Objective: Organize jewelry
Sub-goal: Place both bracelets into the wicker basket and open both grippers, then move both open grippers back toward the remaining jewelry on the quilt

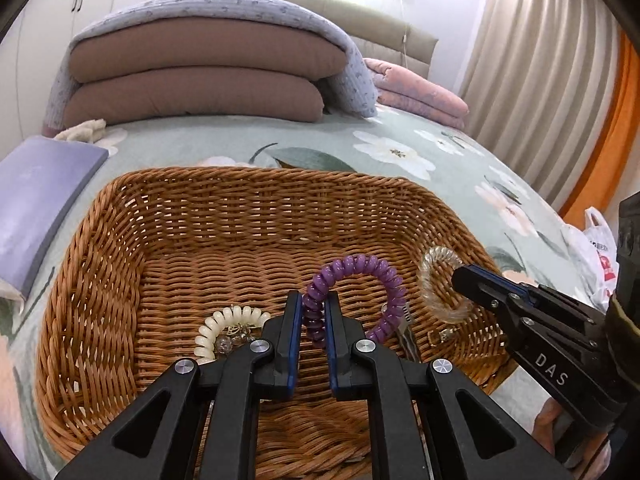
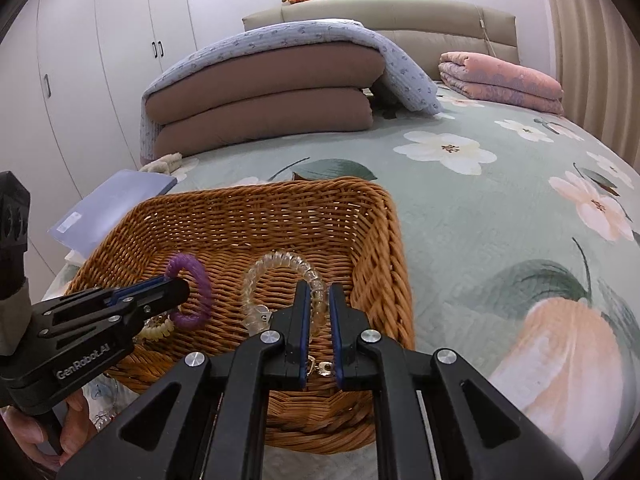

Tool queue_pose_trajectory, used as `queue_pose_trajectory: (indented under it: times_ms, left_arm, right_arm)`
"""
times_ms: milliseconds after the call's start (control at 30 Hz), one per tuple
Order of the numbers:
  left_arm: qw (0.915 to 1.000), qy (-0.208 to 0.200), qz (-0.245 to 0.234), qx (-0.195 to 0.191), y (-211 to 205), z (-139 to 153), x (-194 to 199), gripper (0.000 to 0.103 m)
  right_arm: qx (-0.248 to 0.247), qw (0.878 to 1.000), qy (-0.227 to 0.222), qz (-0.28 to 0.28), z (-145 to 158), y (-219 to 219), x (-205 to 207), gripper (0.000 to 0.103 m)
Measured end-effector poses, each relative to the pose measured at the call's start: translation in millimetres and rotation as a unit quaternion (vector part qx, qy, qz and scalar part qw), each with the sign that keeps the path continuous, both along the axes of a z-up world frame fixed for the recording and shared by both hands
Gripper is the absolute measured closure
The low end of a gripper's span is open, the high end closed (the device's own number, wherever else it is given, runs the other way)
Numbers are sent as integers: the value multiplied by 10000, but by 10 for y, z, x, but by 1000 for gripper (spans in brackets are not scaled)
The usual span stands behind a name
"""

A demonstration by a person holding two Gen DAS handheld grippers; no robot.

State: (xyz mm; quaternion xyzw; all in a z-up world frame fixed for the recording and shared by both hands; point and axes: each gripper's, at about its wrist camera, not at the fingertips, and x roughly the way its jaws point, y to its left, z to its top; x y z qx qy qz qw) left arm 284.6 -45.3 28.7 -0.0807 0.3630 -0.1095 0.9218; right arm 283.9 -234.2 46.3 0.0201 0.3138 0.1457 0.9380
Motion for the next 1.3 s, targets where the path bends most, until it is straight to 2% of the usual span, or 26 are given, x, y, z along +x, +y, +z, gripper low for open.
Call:
queue_pose_trajectory:
  times_ms: [67, 100, 133, 300, 533, 700, 833, 900, 933, 1100, 1233, 1300]
  left_arm:
    - [9999, -69, -24, -69, 13, 23, -27, 77]
    - [9999, -133, -12, -98, 22, 43, -53, 66]
    - [9997, -202, 3, -128, 30, 65, -83, 59]
    - [9977, -626, -2, -257, 72, 223, -260, 58]
    - [9947, -895, 120, -491, 217, 429, -581, 58]
    - [9922, -1041, 189, -664, 423, 515, -1048, 58]
    - [9917, -1129, 241, -570, 552, 506, -1468, 58]
    - [9907, -1192, 330, -560, 628, 479, -1714, 58]
    - [9902, -1210, 387, -583, 661, 461, -1816, 58]
    - [9871, -1204, 608, -866, 847, 299, -2287, 58]
    - [9874, -1123, 656, -906, 930, 172, -2423, 58]
    - [9881, -1000, 723, -917, 983, 82, -2435, 58]
  right_arm:
    - [49, 10000, -18, -7, 4, -18, -11, 90]
    - [66, 10000, -41, -18, 13, -28, -14, 90]
    - [92, 9999, -83, -29, 25, -41, -28, 90]
    - [185, 9992, -352, -57, 108, -91, -140, 82]
    - [318, 9977, -595, 59, 232, -128, -399, 82]
    - [356, 9982, -482, 50, 200, -183, -612, 81]
    - [407, 9979, -493, 136, 159, -173, -982, 80]
    - [415, 9974, -546, 205, 125, -133, -1246, 73]
    - [430, 9972, -566, 231, 109, -123, -1338, 70]
    - [623, 9955, -610, 378, -36, -102, -1886, 69]
    - [624, 9955, -614, 374, -135, -124, -2077, 61]
    - [659, 9958, -530, 350, -166, -142, -2055, 61]
